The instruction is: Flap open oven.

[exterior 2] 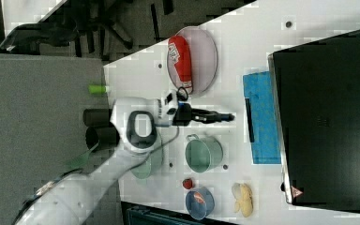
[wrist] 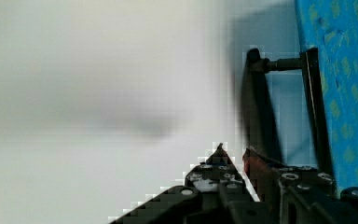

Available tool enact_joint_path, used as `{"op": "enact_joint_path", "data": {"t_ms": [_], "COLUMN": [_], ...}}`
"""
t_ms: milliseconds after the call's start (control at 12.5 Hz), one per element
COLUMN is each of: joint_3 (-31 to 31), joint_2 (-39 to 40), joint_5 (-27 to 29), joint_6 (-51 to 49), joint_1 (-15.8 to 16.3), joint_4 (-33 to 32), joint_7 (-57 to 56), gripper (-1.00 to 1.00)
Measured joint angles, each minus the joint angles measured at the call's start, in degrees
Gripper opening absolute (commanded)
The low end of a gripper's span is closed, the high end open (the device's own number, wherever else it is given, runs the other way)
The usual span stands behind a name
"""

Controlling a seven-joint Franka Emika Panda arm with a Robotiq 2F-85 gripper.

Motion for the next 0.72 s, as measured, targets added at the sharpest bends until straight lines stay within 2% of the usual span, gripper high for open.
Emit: {"op": "enact_joint_path", "data": {"t_ms": [400,480,720], "joint_3": [0.48,0.50,-0.43], "joint_2": [-13.58,-16.06,-22.38], "joint_5": [27.89,30.52,30.61], "joint_6": [-0.62,-1.20,-10.07], "joint_1": [-0.49,-0.51,-0.51], "joint_4": [0.78,1.01,5.04], "joint_7": [0.20,0.41,0.56], "gripper": [-0.65,-0.65,-0.65]}}
